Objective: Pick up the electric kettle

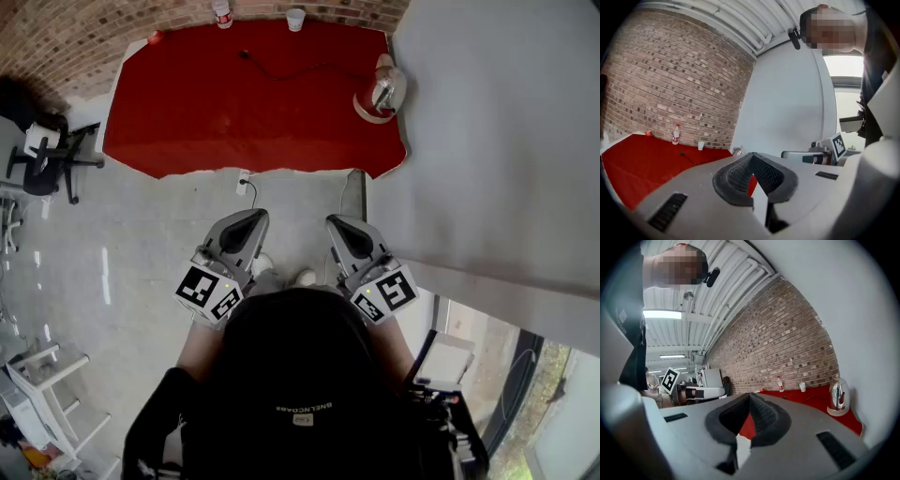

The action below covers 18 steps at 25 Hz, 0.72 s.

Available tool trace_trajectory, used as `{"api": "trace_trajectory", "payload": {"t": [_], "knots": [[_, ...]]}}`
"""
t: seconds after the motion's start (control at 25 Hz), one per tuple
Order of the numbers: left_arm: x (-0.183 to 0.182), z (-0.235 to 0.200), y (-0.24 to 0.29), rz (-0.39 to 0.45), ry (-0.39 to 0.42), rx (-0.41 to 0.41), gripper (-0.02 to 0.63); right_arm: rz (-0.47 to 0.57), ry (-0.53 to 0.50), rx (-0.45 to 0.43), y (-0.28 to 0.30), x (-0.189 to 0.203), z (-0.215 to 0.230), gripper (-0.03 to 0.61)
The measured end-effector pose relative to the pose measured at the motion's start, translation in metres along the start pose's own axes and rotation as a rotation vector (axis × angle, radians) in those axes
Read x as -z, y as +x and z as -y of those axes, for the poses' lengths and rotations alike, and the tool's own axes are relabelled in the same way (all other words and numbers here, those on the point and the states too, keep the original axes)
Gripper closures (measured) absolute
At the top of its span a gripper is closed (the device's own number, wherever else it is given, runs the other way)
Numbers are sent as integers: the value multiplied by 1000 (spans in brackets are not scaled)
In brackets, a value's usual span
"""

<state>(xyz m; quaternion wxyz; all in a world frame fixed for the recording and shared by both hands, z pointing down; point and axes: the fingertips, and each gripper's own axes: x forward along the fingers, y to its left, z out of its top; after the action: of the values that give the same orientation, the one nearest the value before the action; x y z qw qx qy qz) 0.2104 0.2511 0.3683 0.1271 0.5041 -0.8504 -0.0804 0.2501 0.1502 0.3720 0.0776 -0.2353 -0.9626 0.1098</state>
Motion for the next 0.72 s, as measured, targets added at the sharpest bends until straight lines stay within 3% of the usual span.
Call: {"api": "trace_trajectory", "payload": {"t": [0.4, 0.72], "knots": [[4, -35, -16, 2, -70, 15, 609, -15, -2, 21, 29, 6, -15, 572], [-5, -70, -27, 21, -65, 12, 609, -21, -11, 26, 62, 6, -25, 572]]}}
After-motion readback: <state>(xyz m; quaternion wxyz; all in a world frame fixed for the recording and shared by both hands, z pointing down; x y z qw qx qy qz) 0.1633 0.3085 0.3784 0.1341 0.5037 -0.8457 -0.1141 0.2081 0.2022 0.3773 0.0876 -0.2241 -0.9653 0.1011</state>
